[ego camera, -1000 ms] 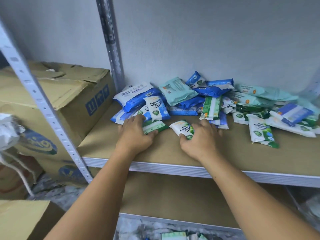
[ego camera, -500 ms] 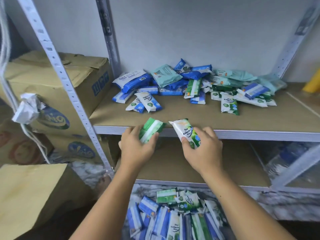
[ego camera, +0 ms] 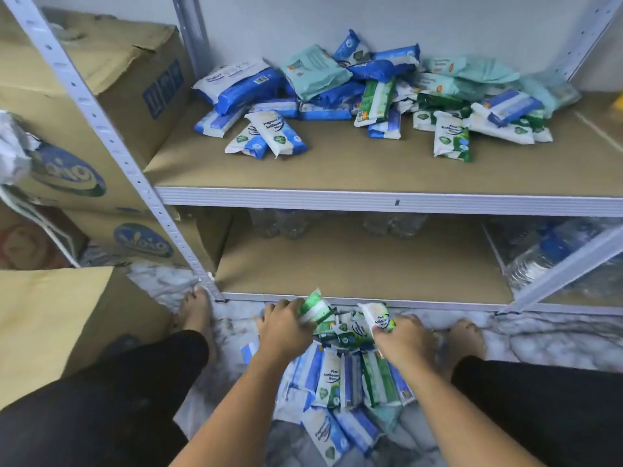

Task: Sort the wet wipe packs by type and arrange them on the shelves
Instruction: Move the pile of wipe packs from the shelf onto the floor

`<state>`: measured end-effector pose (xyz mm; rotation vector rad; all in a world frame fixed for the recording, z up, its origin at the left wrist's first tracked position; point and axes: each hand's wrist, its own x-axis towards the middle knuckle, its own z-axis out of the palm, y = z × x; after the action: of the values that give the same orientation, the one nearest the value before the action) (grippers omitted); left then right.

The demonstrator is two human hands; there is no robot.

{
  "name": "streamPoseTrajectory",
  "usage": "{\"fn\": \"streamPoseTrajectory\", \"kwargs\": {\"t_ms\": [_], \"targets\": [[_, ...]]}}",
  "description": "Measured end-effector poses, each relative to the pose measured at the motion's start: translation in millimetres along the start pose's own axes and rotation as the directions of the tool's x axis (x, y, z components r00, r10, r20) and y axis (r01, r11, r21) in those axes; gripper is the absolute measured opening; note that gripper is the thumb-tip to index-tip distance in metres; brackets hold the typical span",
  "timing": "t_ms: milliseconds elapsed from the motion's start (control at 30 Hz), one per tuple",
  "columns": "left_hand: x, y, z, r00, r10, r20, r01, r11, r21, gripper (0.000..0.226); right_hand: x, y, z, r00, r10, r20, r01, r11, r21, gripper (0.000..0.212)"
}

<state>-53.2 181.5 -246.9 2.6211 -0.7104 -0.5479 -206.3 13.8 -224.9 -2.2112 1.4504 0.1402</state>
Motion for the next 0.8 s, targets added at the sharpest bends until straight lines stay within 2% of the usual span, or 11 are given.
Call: {"fn": "streamPoseTrajectory", "kwargs": {"t_ms": [100,200,267,400,567,800], "targets": [[12,-3,32,0.991,-0.007,0.136,-0.006,0.995,0.098,0.053,12,17,22,0.985,0.074,0.153,-0.064,0.996,-0.068,0.029],[27,-5,61,0.975,-0.006,0.221,-0.037,0.981,0.189,0.053,30,27,38,0.967,0.039,0.252,0.012,0.980,-0.200,0.031],[37,-6,79,0.966,-0.014,0.257,-0.040,0.978,0.205,0.059,46,32,52,0.971,0.020,0.239,0.036,0.973,-0.227,0.036],[55,-11,112,0.967,0.008,0.256,-0.062,0.977,0.203,0.056,73,47,85,0.979,-0.015,0.203,0.052,0.983,-0.175,0.062],[60,-17,135,0.972,0.019,0.233,-0.070,0.975,0.212,0.056,91,61,104,0.977,-0.048,0.210,0.076,0.989,-0.127,0.065],[64,-11,110,0.963,-0.023,0.269,-0.008,0.994,0.111,0.067,86,59,88,0.969,0.007,0.246,-0.006,1.000,-0.006,0.079]]}}
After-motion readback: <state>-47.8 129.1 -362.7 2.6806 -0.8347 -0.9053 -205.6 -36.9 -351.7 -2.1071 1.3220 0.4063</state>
